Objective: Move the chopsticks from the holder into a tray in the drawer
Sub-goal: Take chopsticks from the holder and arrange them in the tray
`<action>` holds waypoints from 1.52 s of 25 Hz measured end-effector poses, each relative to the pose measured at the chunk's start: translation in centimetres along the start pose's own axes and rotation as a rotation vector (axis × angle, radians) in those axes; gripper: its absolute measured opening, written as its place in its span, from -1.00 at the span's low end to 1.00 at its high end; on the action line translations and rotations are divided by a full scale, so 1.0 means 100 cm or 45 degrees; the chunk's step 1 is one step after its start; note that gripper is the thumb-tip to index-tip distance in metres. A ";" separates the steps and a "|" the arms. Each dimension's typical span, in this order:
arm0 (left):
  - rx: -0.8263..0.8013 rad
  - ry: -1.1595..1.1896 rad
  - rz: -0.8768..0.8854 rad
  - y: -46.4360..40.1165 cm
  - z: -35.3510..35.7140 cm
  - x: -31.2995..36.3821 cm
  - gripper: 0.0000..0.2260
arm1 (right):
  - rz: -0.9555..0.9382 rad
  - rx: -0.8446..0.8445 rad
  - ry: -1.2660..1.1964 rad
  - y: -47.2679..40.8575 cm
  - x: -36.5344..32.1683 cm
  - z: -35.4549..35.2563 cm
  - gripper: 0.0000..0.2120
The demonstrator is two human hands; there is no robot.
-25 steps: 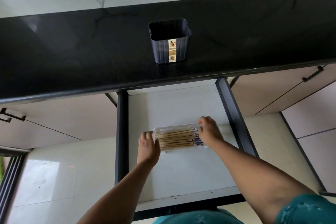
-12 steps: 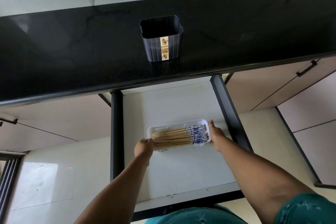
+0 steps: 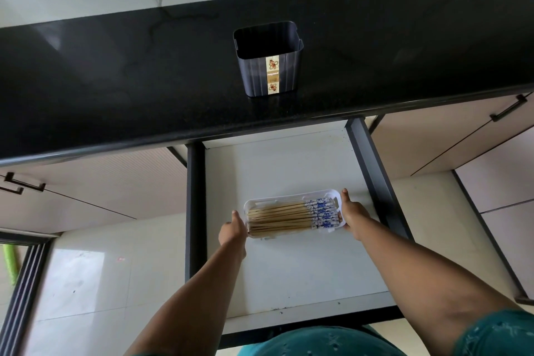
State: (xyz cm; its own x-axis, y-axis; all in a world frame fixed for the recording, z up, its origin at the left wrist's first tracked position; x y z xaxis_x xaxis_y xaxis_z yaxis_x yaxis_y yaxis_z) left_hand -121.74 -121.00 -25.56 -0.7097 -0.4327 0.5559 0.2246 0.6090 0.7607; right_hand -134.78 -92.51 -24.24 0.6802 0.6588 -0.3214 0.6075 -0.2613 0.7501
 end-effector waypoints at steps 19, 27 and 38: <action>-0.072 -0.720 0.228 -0.005 0.022 0.018 -0.82 | -0.148 -0.033 0.362 -0.006 -0.003 0.004 -0.26; -0.079 -0.324 0.409 0.001 0.027 0.015 -0.85 | -0.158 0.059 0.253 -0.007 -0.017 -0.003 -0.27; -0.079 -0.102 0.354 -0.010 0.026 0.016 -0.62 | -0.090 -0.017 0.001 -0.010 -0.023 0.001 -0.23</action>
State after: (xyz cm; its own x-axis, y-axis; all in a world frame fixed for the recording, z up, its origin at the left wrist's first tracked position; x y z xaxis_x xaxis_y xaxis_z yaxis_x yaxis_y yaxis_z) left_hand -124.84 -120.60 -26.31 -0.6652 -0.1994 0.7195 0.4567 0.6537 0.6034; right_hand -136.95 -93.88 -24.36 0.6352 0.6761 -0.3735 0.6487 -0.2045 0.7331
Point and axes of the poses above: each hand's wrist, its own y-axis away from the middle knuckle, its own z-axis out of the palm, x = y × z, the point moved 4 cm from there along -y, towards the middle knuckle, and after that the axes turned 11 degrees about y, right-handed, at the moved point
